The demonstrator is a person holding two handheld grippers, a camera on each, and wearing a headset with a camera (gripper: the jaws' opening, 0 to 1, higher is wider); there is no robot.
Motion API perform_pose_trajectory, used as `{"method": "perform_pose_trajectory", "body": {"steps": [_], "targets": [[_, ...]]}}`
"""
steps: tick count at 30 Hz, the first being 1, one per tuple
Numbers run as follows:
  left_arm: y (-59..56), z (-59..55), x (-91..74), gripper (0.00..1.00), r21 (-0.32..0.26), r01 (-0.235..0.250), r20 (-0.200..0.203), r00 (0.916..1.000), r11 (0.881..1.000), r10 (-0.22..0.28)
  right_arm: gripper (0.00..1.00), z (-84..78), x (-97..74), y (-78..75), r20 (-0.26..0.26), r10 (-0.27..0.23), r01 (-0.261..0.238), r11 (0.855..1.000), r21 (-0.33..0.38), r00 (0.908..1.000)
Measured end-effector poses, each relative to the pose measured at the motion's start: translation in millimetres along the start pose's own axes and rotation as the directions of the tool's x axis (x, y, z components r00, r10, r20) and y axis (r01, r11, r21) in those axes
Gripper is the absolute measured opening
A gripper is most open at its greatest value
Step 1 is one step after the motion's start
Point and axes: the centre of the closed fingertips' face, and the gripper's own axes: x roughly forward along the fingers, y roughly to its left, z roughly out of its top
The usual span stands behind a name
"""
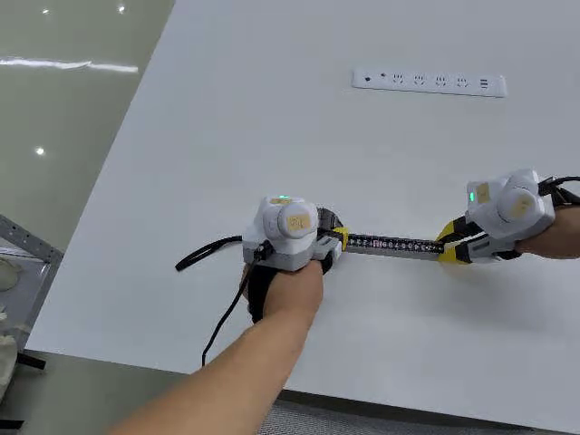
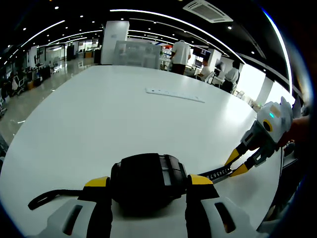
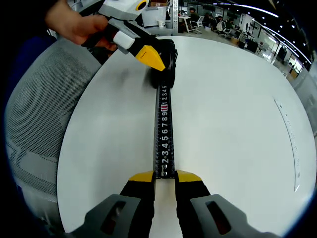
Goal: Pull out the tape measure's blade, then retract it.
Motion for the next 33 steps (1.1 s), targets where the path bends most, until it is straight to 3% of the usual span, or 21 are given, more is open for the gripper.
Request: {"method": "perform_pose_trajectory", "body": {"steps": [15, 33], "targets": [[0.3, 0.2, 0.2, 0.55, 0.003, 0.004, 0.0, 1.0, 1.0, -0.004, 0.12, 13.9, 7.7, -1.6, 0.021, 0.02, -0.02, 0.999, 0.028, 0.9996], [0.5, -0.2, 0.2, 0.56, -0.001, 0.009, -0.004, 1.0, 1.0, -0.009, 0.12, 37.8, 20.6, -1.8, 0.037, 0.035, -0.035, 0.999, 0.011, 0.9987]]}}
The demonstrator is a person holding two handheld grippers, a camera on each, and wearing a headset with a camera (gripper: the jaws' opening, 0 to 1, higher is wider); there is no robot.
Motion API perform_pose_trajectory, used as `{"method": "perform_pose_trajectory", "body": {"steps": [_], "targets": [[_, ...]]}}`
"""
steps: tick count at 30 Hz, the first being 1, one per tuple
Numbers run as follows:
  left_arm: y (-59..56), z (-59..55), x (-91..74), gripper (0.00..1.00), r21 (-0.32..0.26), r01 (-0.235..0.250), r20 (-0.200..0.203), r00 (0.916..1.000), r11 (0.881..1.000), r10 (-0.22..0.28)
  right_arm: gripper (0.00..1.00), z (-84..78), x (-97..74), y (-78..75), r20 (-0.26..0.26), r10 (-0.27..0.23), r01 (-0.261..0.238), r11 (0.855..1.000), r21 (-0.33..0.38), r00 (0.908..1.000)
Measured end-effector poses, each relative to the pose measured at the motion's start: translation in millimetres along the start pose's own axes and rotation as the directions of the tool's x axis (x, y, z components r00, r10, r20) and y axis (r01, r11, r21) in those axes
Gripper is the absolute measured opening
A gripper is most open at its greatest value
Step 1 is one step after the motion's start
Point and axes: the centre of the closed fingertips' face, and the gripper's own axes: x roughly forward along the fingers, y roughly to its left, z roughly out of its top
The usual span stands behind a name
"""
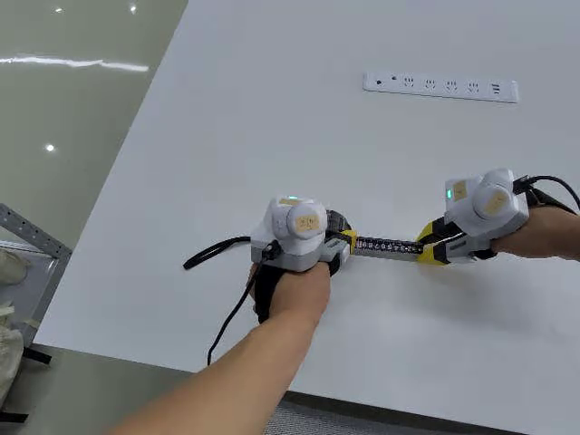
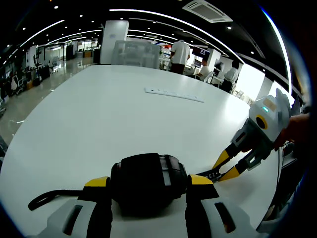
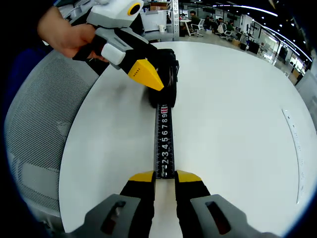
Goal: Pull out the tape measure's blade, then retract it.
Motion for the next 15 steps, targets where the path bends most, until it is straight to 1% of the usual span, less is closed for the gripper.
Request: {"method": "perform_pose_trajectory", "body": {"steps": [15], "targets": [[-0.2, 0.1, 0.4, 0.56, -0.003, 0.002, -0.002, 1.0, 1.0, -0.002, 0.12, 18.1, 11.3, -2.3, 0.025, 0.006, -0.005, 1.0, -0.003, 0.9997]]}}
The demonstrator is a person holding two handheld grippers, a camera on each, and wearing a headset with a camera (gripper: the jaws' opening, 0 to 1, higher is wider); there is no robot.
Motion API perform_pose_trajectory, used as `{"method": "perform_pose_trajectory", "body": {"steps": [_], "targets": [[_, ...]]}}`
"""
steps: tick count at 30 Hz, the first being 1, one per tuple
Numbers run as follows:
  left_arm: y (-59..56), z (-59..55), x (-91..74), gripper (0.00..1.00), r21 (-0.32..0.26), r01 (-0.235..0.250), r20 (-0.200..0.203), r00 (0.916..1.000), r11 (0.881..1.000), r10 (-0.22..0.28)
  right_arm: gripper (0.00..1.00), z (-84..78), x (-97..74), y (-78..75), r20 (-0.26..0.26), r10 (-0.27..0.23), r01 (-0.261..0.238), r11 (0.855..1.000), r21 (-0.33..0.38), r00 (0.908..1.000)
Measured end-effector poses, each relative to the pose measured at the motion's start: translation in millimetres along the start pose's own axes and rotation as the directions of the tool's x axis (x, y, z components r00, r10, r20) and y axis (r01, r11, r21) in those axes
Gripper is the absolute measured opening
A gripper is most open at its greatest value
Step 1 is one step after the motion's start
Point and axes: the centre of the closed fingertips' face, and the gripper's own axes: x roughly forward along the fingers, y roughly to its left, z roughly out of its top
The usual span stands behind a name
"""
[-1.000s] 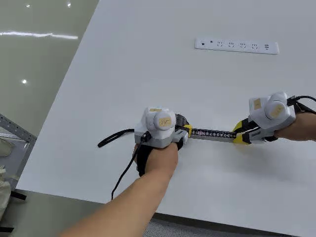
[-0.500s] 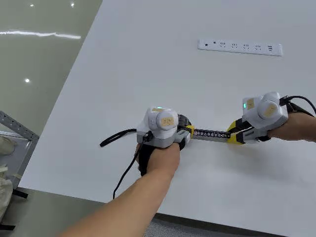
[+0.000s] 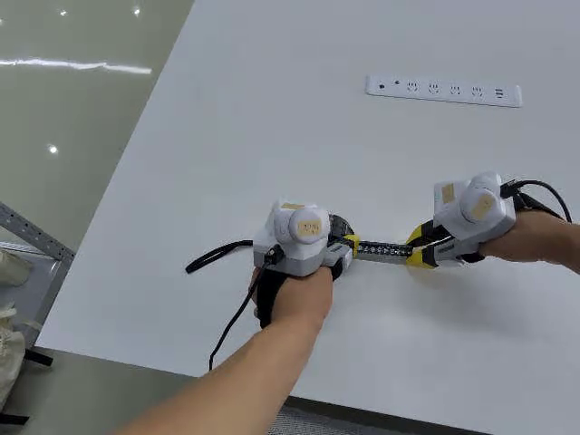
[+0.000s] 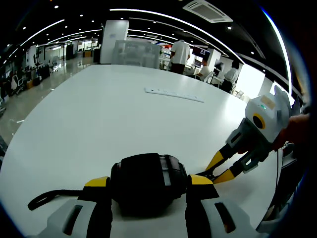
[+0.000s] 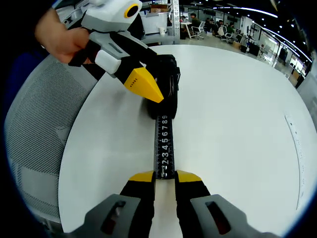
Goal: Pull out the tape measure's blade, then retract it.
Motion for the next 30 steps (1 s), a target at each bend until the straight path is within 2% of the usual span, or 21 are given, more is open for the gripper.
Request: {"method": "perform_pose_trajectory", "body": {"steps": [21, 30], "targets": [[0.4, 0.2, -0.3, 0.56, -0.004, 0.006, -0.003, 1.0, 1.0, -0.006, 0.12, 27.2, 19.5, 1.4, 0.034, 0.011, -0.011, 1.0, -0.014, 0.9994], [0.5, 0.1, -0.2, 0.56, -0.006, 0.007, -0.004, 1.0, 1.0, -0.007, 0.12, 33.5, 23.1, 1.2, 0.04, 0.01, -0.01, 1.0, -0.011, 0.9991]]}}
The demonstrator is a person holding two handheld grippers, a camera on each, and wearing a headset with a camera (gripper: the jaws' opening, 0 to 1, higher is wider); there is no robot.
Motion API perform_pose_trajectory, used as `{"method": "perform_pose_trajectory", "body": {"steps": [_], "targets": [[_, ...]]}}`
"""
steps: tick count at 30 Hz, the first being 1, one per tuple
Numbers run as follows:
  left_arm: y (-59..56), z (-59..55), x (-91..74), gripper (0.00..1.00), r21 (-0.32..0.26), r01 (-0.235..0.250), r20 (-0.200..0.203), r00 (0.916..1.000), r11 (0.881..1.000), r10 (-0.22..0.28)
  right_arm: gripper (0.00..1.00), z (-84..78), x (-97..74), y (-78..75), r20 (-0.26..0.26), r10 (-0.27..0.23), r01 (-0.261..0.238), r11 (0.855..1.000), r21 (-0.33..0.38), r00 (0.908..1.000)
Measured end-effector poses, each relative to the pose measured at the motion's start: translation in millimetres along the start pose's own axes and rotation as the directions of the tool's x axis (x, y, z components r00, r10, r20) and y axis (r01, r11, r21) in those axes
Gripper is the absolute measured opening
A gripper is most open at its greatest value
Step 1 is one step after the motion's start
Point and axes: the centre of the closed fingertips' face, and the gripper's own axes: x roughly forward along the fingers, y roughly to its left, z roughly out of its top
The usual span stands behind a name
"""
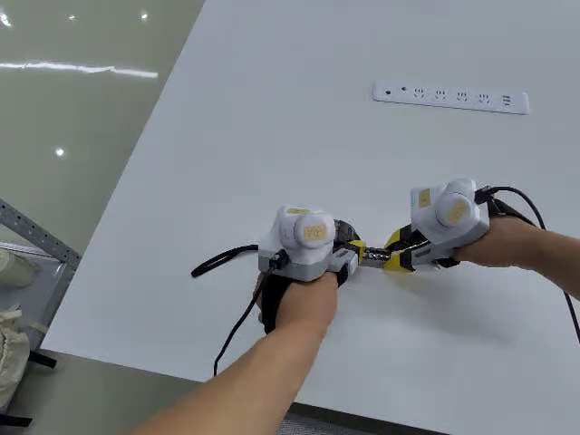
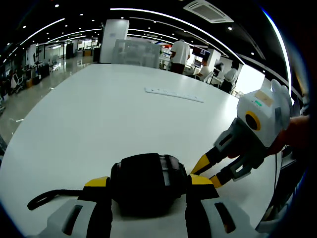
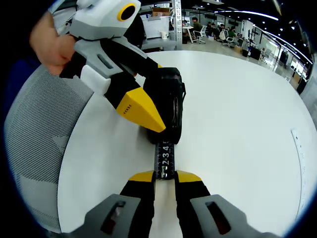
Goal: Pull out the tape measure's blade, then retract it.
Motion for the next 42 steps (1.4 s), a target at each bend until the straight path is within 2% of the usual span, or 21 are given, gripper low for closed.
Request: {"method": "perform_pose_trajectory", "body": {"steps": [23, 42], "targets": [[0.2, -0.1, -0.3, 0.56, -0.005, 0.004, -0.002, 1.0, 1.0, -0.004, 0.12, 15.6, 13.7, -1.9, 0.014, -0.001, 0.001, 1.0, -0.013, 0.9999], [0.0, -0.5, -0.3, 0.56, -0.005, 0.005, -0.005, 1.0, 1.0, -0.005, 0.12, 20.3, 20.3, -5.8, 0.012, -0.009, 0.009, 1.0, -0.022, 0.9999]]}}
